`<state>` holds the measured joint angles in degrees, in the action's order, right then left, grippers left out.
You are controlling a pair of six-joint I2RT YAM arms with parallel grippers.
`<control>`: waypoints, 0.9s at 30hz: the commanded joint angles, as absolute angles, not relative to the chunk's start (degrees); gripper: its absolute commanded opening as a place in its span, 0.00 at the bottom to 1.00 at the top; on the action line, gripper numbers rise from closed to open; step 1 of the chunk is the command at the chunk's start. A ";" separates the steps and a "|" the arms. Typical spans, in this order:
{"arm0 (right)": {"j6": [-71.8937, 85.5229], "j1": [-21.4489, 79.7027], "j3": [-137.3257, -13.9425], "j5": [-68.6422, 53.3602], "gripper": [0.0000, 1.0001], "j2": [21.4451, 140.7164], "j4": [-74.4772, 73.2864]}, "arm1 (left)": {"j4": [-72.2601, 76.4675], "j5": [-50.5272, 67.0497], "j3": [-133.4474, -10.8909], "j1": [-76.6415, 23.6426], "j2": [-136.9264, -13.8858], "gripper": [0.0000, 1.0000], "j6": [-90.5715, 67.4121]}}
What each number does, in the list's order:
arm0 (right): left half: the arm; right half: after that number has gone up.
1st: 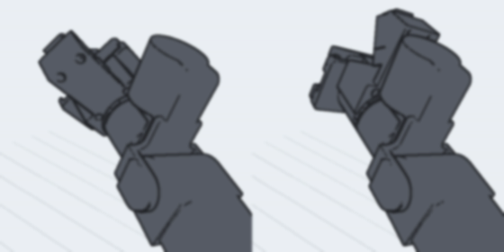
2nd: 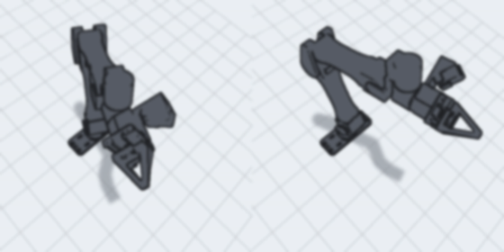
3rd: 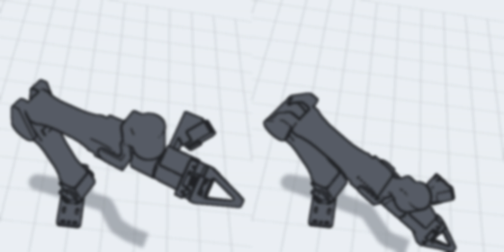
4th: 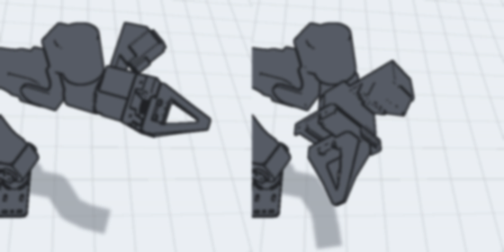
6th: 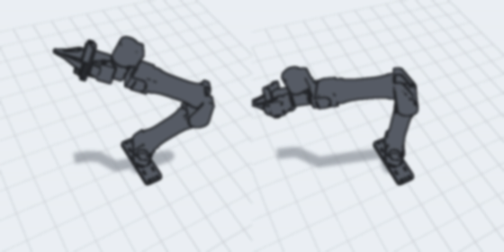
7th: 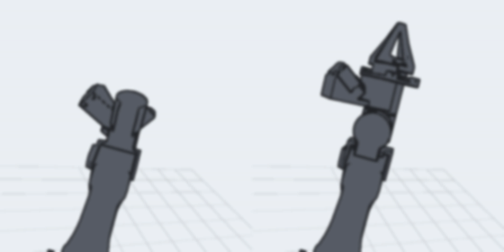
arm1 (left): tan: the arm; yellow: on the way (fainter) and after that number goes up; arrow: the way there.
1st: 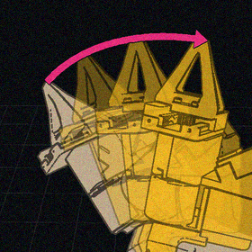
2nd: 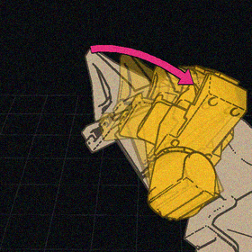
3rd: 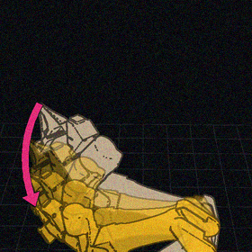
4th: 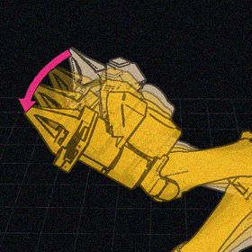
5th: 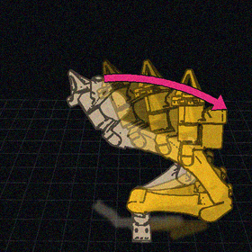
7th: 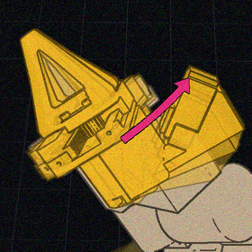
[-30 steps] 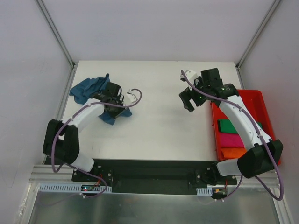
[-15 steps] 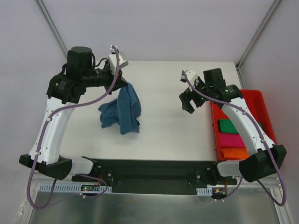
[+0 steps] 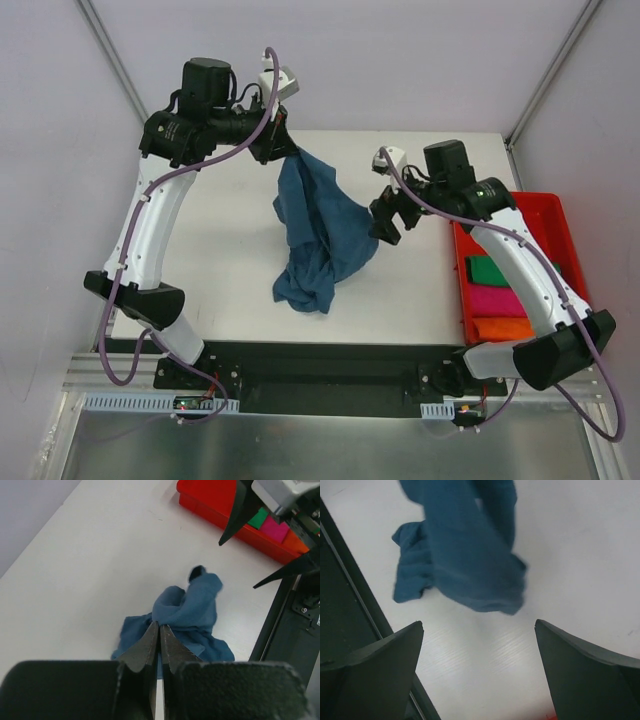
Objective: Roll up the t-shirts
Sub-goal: Place the T-shirt at the center of the board.
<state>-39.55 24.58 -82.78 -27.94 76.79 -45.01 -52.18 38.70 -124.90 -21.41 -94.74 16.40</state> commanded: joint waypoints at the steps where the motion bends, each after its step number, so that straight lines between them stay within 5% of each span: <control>1: -37.00 27.94 -83.06 -31.29 0.98 79.18 -42.46 | -51.24 39.46 -126.83 -21.71 -92.99 0.00 13.80; 11: -35.78 31.55 -90.26 -23.91 0.97 90.70 -38.24 | -51.42 37.35 -120.50 -21.10 -87.72 0.00 15.47; 27: -30.06 30.94 -95.97 -34.89 0.96 104.93 -20.22 | -53.70 36.65 -111.72 -16.17 -80.51 0.00 19.95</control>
<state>-32.95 30.52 -93.78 -31.68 100.31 -26.92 -53.45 36.93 -113.32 -17.37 -83.70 17.63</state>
